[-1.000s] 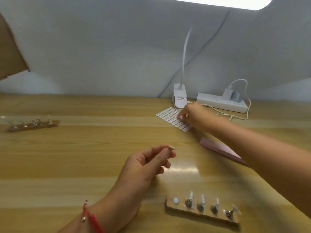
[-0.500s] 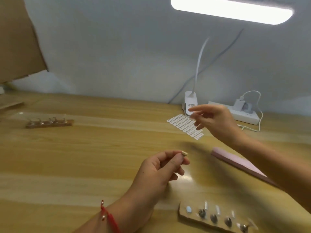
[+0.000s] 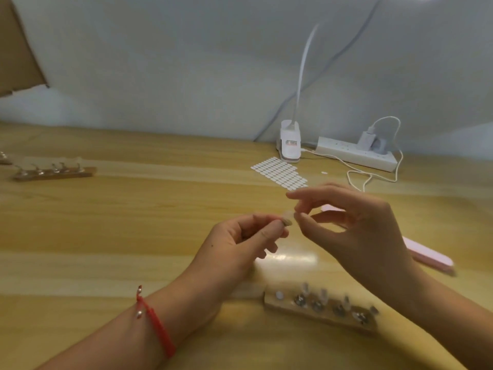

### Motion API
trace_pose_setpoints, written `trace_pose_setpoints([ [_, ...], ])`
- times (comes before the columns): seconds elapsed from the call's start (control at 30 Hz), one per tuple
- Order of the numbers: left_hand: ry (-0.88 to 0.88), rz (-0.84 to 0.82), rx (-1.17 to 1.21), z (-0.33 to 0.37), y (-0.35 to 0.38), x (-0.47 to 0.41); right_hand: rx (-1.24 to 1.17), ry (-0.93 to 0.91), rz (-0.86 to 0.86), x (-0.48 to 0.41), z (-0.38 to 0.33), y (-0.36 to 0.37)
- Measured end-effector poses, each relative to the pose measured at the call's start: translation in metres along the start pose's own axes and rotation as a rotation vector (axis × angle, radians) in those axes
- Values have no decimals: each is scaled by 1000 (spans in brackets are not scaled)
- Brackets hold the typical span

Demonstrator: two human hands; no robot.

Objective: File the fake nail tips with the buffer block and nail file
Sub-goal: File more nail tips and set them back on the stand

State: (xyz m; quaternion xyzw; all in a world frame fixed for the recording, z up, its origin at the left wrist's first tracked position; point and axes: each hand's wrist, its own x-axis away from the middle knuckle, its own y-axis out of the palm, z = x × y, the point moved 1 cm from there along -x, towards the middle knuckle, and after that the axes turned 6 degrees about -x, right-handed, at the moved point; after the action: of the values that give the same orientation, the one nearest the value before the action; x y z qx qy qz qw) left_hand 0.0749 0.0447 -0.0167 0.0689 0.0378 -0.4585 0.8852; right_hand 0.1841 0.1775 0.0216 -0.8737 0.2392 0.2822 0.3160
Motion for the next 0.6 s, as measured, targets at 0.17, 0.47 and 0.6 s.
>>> trace_pose_setpoints([
  [0.17,12,-25,-35,0,-1,1,94,-118,-11,7,-5,2],
  [0.47,24,-48,-67,2,0,3,140,-159,4,9,-5,1],
  [0.6,40,-33,-71,2,0,2,172,-199,-2,11,-7,0],
])
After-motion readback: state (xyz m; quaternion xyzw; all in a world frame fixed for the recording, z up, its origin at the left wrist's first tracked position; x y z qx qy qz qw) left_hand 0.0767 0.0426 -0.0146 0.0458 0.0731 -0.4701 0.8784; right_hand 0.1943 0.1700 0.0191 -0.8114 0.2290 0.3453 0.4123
